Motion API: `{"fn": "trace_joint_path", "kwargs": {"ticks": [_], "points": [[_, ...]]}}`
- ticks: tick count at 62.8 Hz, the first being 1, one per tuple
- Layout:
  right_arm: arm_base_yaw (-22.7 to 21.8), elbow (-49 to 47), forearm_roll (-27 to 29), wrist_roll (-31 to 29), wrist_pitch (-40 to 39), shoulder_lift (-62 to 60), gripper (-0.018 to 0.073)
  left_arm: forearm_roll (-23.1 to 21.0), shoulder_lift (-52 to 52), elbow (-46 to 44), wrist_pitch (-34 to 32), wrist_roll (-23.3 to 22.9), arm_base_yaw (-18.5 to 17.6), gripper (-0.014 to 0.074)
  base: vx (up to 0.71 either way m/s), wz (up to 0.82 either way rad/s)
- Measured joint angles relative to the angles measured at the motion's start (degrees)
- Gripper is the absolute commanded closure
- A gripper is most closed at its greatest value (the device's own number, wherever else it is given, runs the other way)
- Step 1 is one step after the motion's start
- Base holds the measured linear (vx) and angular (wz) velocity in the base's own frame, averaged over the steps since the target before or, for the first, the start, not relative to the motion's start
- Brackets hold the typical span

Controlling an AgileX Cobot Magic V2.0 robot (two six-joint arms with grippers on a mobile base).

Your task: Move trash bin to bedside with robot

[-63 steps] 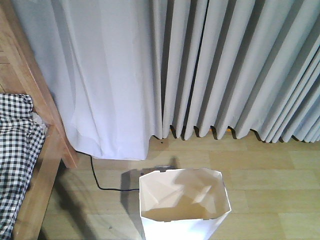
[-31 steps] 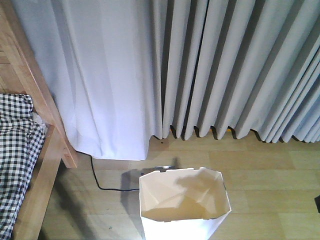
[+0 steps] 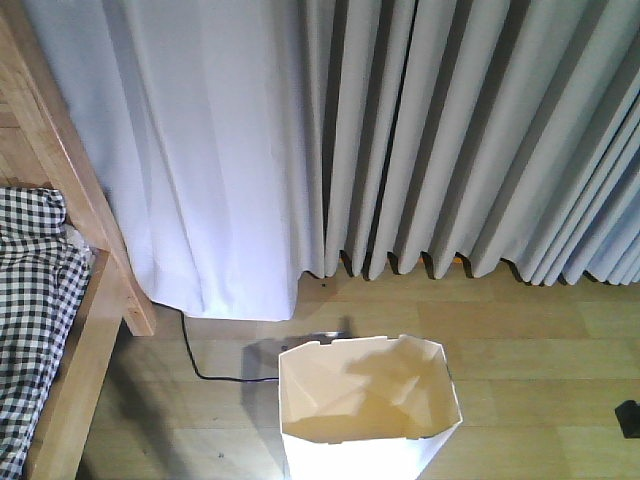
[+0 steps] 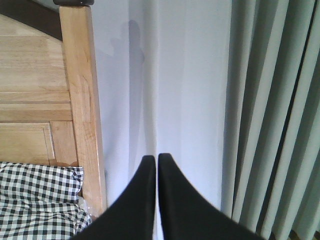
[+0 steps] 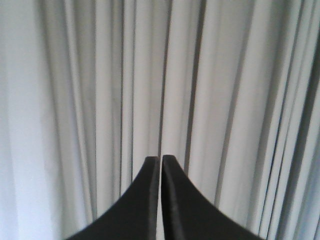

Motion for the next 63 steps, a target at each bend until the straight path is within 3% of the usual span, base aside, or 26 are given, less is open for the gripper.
{"fn": "trace_joint_path", "kwargs": {"ticks": [63], "points": [[0.0, 0.0, 0.0, 0.17, 0.0, 0.0, 0.057, 0.0, 0.0, 0.0, 0.0, 0.0, 0.0, 0.0602, 0.0, 0.0]]}}
